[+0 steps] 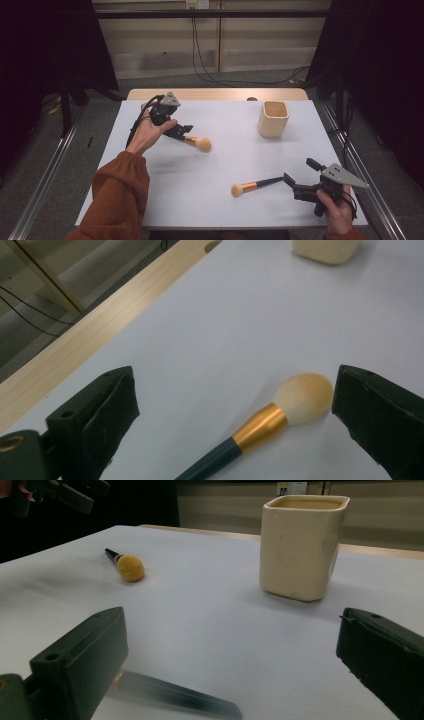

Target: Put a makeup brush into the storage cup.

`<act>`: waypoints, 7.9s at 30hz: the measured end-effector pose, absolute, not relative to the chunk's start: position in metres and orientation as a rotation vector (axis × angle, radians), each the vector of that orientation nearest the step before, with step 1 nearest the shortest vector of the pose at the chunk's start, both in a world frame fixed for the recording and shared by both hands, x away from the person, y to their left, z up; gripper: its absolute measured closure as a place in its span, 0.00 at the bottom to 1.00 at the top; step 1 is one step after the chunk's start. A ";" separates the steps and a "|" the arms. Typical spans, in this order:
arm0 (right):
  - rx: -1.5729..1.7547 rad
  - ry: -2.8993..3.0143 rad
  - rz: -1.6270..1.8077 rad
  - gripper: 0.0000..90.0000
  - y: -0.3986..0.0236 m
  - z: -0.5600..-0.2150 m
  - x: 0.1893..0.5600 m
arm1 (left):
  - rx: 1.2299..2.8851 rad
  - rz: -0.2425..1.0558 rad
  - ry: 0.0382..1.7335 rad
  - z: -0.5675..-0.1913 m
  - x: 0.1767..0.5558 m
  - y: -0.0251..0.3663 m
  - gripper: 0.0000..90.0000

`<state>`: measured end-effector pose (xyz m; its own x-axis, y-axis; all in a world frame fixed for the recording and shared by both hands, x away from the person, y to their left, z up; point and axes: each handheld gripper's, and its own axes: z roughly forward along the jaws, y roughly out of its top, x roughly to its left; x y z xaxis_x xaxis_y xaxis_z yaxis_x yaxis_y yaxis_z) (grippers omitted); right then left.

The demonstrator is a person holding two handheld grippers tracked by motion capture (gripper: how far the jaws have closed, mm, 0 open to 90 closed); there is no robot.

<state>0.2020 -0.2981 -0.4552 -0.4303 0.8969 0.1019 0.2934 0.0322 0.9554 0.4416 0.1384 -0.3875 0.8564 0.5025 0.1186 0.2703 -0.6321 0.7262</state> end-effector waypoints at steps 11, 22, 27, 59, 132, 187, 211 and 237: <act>1.196 1.781 1.400 0.00 -0.298 -0.456 0.202 | 2.466 0.323 0.494 -0.400 0.451 0.132 0.08; 1.200 1.783 1.404 0.00 -0.297 -0.456 0.203 | 2.604 0.250 0.440 -0.412 0.460 0.123 0.09; 1.202 1.785 1.404 0.00 -0.297 -0.457 0.203 | 2.682 0.229 0.349 -0.416 0.460 0.121 0.06; 1.200 1.820 1.398 0.00 -0.296 -0.458 0.203 | 2.882 0.037 0.254 -0.453 0.482 0.101 0.24; 1.194 1.863 1.373 0.00 -0.292 -0.460 0.204 | 2.468 -0.003 0.650 -0.414 0.461 0.146 0.83; 1.146 1.875 1.390 0.00 -0.287 -0.459 0.203 | 1.861 0.207 0.650 -0.425 0.387 0.171 0.83; 1.108 1.863 1.472 0.00 -0.280 -0.452 0.202 | 1.829 0.151 0.573 -0.433 0.342 0.153 0.83; 0.905 2.010 1.665 0.00 -0.218 -0.418 0.234 | 1.797 0.110 0.490 -0.426 0.314 0.128 0.83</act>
